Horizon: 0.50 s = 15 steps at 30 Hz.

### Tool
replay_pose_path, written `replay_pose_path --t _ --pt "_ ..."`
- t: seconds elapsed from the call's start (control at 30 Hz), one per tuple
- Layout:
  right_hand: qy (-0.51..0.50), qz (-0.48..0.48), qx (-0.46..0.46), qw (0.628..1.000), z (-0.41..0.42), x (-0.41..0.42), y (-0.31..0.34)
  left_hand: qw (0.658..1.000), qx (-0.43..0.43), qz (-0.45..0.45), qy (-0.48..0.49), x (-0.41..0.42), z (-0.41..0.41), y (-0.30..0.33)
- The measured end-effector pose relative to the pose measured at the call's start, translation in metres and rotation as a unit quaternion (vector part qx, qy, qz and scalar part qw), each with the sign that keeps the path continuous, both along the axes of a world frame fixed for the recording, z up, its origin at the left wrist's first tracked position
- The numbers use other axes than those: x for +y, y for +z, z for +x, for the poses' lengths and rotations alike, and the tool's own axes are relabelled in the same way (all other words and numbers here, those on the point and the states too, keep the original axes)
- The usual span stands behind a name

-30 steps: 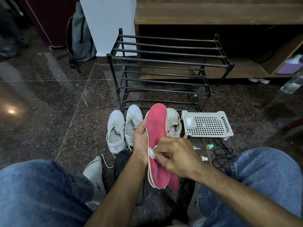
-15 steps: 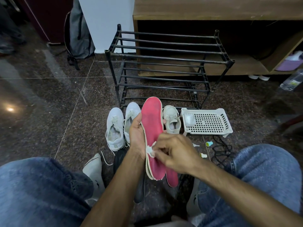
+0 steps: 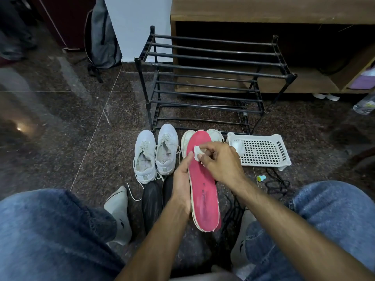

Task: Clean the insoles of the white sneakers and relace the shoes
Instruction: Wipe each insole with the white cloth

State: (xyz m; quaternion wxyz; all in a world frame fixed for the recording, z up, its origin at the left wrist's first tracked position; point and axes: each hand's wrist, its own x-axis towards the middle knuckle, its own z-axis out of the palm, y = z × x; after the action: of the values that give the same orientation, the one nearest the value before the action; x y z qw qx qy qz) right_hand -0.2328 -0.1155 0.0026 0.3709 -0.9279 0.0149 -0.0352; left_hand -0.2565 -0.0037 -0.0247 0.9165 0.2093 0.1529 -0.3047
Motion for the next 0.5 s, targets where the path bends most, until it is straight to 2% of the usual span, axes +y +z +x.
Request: replay_pose_path --t 0.17,0.3,0.37,0.5 --pt "0.116 -0.058 0.006 0.991 -0.014 -0.003 0.012 1.0 0.021 0.001 0.007 0.005 0.016 0.005" --pt "0.215 -0.069 0.002 0.974 -0.043 -0.004 0.017 1.0 0.01 0.023 0.007 0.014 0.027 0.003" --pt "0.184 -0.097 -0.024 0.978 -0.04 -0.004 0.015 0.999 0.011 0.033 0.012 0.013 0.03 0.004" --pt "0.035 -0.041 -0.054 0.997 -0.014 0.0 0.008 1.0 0.009 0.023 0.013 0.008 0.025 0.013"
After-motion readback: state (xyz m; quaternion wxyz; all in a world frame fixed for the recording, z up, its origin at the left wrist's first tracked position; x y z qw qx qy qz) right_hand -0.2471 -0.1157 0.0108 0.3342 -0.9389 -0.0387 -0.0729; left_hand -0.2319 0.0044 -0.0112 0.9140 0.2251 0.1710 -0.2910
